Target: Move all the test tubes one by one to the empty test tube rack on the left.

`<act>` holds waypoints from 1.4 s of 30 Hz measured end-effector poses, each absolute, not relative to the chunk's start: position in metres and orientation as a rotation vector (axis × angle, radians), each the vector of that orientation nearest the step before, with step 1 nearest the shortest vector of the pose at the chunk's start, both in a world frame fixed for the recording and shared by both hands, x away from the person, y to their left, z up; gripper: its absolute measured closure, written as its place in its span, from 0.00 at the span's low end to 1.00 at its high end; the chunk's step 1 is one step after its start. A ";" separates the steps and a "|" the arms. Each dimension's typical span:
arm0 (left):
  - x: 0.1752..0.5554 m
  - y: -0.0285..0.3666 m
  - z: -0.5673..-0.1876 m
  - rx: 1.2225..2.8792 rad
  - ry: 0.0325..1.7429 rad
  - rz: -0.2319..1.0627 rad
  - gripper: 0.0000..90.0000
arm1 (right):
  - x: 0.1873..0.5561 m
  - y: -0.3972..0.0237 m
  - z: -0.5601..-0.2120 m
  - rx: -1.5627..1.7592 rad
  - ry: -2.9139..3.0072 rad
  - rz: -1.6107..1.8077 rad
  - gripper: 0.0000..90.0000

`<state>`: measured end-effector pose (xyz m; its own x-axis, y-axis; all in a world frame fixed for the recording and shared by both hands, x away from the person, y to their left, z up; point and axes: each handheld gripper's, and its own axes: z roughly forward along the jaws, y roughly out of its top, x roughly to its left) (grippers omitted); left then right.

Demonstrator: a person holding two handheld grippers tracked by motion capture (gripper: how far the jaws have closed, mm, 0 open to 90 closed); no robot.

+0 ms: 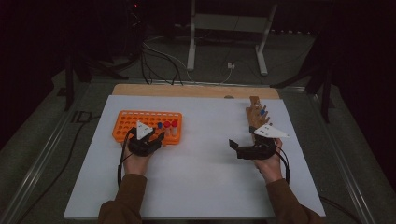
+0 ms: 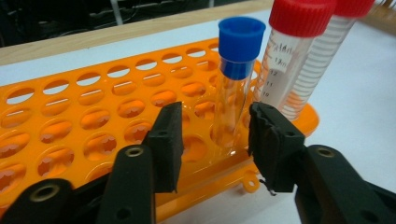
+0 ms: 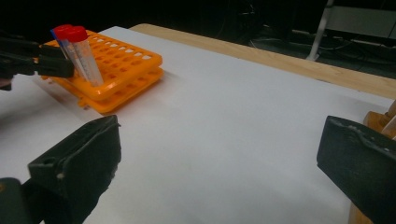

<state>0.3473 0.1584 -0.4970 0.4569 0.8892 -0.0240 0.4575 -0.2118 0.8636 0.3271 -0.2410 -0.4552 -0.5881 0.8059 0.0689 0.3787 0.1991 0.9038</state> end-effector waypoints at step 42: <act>0.308 0.161 -0.471 1.659 1.128 0.581 0.01 | 0.393 -0.310 -0.434 1.296 1.881 1.202 0.05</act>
